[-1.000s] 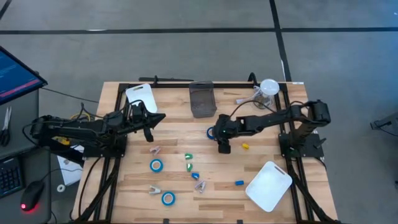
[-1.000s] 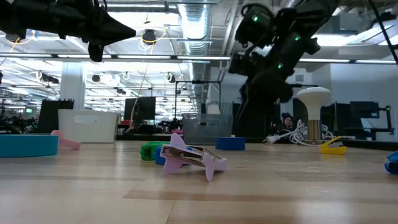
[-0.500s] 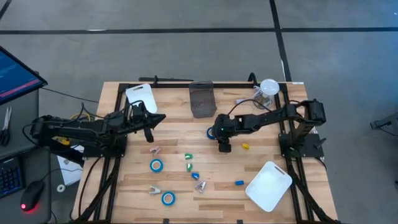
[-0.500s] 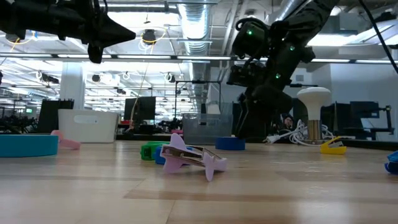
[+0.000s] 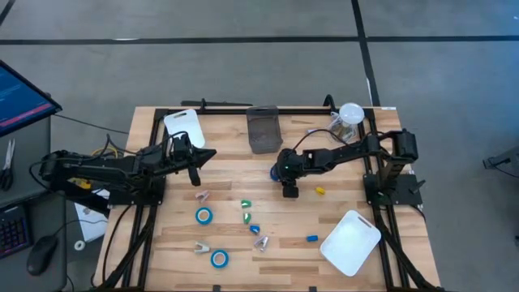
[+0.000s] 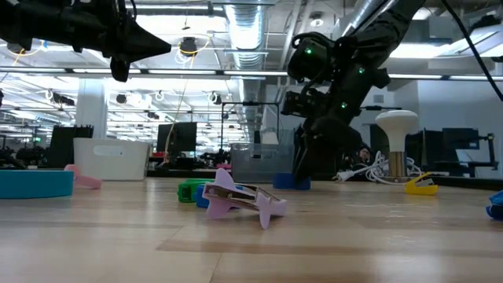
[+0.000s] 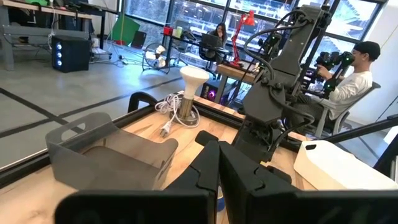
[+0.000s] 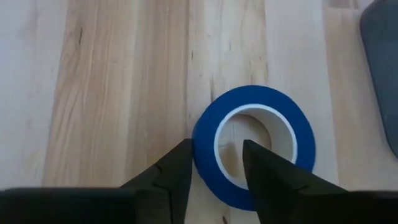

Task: Pick and place Stapler, Stapler remover, tape
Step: Put the blue tape into the bottom white bin

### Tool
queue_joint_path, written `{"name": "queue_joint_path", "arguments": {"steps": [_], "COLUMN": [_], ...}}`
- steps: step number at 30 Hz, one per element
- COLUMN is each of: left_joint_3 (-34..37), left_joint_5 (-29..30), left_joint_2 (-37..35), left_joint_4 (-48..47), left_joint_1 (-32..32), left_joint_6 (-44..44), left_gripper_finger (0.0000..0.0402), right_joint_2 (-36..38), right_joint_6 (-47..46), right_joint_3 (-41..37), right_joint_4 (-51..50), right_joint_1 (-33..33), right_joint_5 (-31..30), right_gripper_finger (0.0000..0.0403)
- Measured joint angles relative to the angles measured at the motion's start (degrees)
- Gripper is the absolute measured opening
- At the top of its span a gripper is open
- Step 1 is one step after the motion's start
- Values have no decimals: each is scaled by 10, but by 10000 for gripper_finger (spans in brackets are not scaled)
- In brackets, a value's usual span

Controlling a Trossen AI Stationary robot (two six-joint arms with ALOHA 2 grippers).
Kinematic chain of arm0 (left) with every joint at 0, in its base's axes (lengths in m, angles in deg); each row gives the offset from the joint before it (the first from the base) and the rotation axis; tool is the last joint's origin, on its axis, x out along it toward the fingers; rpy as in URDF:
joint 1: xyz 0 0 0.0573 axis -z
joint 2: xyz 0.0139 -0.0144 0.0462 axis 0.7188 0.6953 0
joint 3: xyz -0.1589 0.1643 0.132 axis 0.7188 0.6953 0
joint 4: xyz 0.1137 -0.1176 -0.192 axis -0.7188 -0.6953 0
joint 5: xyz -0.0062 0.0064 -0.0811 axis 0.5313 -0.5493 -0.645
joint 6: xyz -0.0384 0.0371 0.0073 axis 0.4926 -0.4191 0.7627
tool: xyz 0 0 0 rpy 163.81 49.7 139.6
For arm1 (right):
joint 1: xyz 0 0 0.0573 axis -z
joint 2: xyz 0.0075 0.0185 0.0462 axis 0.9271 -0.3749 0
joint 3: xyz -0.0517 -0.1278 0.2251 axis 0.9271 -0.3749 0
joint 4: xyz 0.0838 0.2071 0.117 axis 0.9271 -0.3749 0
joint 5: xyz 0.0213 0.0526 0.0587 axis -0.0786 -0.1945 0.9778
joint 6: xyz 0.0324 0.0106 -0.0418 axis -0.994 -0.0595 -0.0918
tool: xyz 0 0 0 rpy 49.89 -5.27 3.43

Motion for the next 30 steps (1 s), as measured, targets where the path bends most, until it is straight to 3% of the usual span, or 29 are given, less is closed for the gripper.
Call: {"name": "queue_joint_path", "arguments": {"steps": [10,18,30], "left_joint_3": [0,0,0], "left_joint_5": [0,0,0], "left_joint_2": [0,0,0], "left_joint_4": [-1,-2,-2], "left_joint_1": [0,0,0], "left_joint_6": [0,0,0], "left_gripper_finger": [3,3,3], "right_joint_2": [3,45,229], "right_joint_6": [-8,-22,-114], "right_joint_3": [-2,-8,-5], "right_joint_4": [-1,-23,-84], "right_joint_1": [1,0,27], "right_joint_5": [1,6,-22], "right_gripper_finger": [30,27,27]}}
